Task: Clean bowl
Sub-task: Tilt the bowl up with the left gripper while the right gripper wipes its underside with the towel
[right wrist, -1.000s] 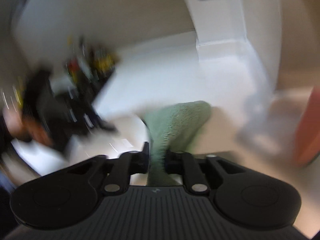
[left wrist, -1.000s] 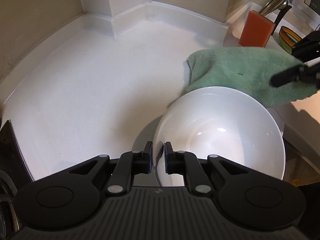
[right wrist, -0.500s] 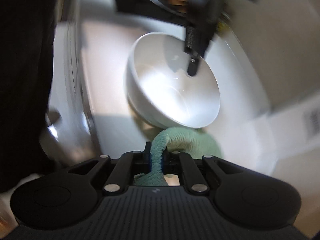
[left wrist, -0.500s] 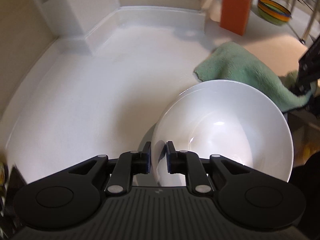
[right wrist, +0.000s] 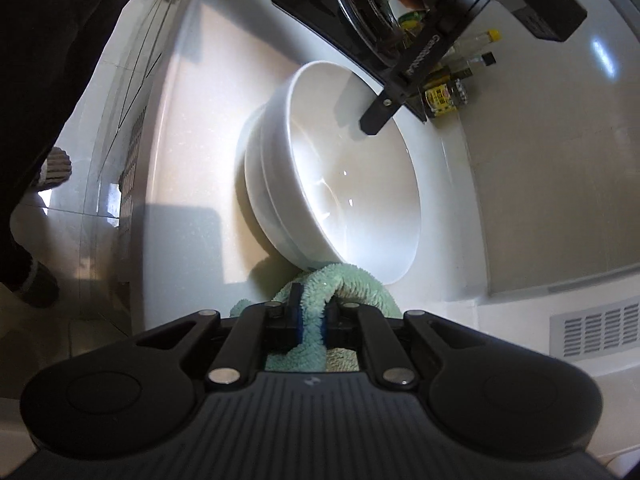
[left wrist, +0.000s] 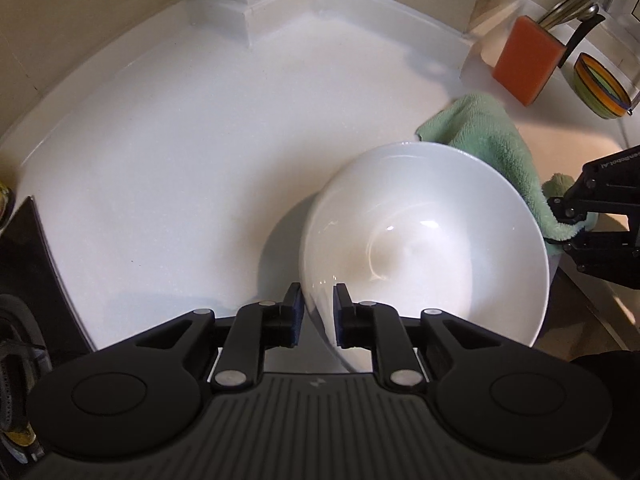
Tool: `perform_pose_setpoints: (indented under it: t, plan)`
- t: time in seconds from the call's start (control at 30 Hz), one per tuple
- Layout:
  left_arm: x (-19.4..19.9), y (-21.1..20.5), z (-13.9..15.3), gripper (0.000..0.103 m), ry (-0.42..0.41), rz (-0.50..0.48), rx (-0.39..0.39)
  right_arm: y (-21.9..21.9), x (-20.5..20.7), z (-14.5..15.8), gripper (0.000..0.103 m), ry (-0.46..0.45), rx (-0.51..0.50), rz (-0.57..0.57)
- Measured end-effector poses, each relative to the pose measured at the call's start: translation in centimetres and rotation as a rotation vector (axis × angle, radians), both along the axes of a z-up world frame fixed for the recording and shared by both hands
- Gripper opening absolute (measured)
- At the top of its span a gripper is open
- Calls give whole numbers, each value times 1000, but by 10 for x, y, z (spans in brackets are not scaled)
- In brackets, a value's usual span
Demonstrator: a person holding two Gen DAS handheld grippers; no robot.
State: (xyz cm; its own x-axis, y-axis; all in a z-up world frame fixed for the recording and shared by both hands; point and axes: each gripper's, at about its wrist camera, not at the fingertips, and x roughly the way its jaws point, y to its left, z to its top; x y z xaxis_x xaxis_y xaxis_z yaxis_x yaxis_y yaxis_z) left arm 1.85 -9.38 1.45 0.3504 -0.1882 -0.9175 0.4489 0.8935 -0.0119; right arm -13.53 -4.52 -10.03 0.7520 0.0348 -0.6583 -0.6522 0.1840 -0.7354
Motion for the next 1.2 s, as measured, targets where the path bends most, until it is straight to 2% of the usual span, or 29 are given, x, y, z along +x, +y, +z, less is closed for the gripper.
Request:
perform_pose_setpoints:
  t: [0.1,0.33,0.47,0.5,0.57,0.63,0.7,0.77,0.87,0.97,1.07,1.2]
  plan:
    - [8,-6,-1,10,-24,-79,31,5,-6,-1,5,2,-16,51]
    - [30,-30,-1,13,-75,-362,112,-4,10,-11,2,15,-106,106]
    - [40,-40,-2,16,-99,-418,111,-12,22,-18,2,9,-158,113]
    - [41,-41,-3,16,-109,-415,112,-14,26,-21,2,9,-172,117]
    - [43,-38,-3,19,-103,-340,94,-14,28,-21,2,9,-172,126]
    - [40,-29,1,18,-77,-184,72,-14,30,-21,2,4,-168,128]
    - [25,-21,9,18,-83,-74,47,-14,32,-19,2,-7,-152,111]
    - [8,-13,13,19,-86,4,22,-23,27,-18,3,-17,-130,84]
    - [-1,-4,9,19,-84,61,-22,-21,25,-16,3,-25,-107,63]
    - [3,-4,3,18,-70,43,-12,-14,19,-15,3,-18,-90,55]
    - [11,-14,1,13,-98,-72,57,-5,11,-13,3,7,-96,81]
    - [23,-26,1,15,-112,-221,90,-2,10,-8,2,50,-104,116]
